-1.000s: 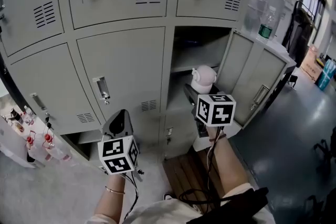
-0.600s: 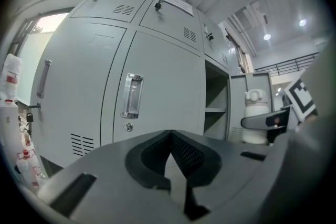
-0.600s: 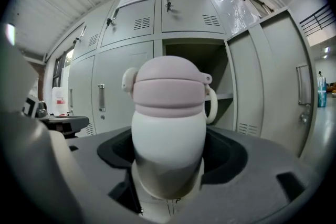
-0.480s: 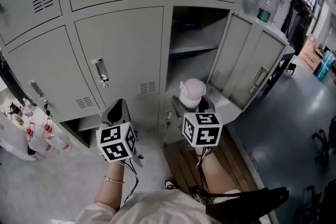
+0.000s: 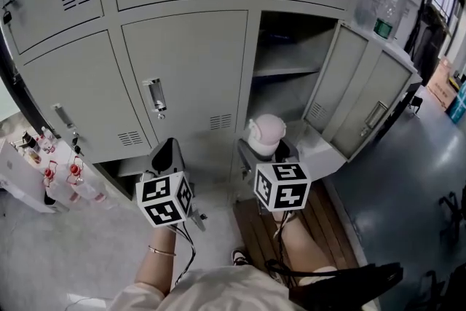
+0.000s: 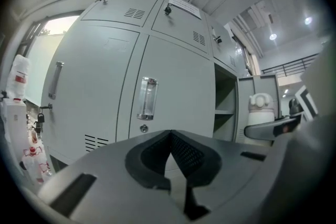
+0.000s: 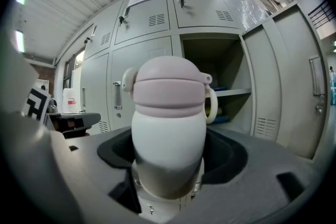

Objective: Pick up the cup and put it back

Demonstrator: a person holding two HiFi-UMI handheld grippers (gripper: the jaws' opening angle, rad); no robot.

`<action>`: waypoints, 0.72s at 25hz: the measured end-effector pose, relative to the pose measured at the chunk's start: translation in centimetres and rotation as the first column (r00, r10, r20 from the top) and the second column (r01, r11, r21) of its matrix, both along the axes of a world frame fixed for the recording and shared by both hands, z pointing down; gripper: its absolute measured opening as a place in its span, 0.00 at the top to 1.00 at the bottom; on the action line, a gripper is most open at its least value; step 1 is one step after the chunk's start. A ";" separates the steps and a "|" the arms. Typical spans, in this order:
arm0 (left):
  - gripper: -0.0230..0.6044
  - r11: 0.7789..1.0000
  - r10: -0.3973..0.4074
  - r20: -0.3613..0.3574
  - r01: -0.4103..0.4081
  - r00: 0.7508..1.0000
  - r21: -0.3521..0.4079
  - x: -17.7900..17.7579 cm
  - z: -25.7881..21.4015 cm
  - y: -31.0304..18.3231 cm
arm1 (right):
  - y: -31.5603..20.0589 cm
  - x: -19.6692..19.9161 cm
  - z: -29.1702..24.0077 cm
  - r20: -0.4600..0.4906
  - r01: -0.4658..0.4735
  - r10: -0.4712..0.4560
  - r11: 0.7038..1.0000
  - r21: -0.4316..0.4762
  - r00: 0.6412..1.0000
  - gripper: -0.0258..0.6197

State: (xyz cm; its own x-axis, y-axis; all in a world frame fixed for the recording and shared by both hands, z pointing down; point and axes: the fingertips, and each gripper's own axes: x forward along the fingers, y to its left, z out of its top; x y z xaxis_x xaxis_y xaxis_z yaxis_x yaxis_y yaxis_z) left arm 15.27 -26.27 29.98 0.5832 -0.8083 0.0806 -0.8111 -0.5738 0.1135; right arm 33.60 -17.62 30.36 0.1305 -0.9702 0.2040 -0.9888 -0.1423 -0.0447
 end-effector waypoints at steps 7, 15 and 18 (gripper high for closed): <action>0.96 0.994 -0.108 0.000 0.108 0.994 -0.014 -7.0 0.8 0.0 | -1.7 -5.6 0.5 0.002 0.092 -0.092 0.996 -0.005 0.996 0.43; 0.96 0.966 -0.257 0.001 0.257 0.966 -0.033 -17.2 1.7 0.7 | -3.7 -14.3 0.9 0.000 0.227 -0.227 0.974 -0.012 0.974 0.43; 0.96 0.950 -0.309 0.006 0.309 0.951 -0.040 -21.1 2.2 1.2 | -4.6 -18.1 1.1 0.005 0.282 -0.282 0.959 -0.012 0.959 0.43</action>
